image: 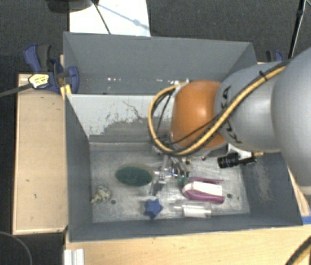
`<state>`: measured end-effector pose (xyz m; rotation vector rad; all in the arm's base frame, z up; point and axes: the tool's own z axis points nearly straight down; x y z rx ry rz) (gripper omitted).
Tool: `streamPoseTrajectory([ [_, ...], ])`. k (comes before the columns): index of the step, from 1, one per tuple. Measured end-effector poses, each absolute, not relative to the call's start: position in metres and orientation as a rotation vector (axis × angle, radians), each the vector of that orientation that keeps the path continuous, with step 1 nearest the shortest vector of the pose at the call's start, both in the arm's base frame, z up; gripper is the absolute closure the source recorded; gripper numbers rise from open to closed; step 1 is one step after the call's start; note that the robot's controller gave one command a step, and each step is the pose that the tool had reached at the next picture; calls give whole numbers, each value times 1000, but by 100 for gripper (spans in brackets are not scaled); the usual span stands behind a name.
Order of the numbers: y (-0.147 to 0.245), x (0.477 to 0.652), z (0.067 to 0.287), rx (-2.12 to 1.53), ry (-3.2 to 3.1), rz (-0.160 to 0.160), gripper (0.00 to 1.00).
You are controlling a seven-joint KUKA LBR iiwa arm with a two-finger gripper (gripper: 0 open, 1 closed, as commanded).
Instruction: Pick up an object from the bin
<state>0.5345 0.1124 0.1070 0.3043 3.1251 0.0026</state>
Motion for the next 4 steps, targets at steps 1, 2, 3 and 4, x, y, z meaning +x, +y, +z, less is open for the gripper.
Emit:
streamPoseTrajectory([
  [1,113,531,70,297,3125,2,0],
  [2,113,532,71,306,3122,4,0],
  [3,114,533,72,310,3122,6,100],
  [4,114,534,79,316,3119,4,100],
])
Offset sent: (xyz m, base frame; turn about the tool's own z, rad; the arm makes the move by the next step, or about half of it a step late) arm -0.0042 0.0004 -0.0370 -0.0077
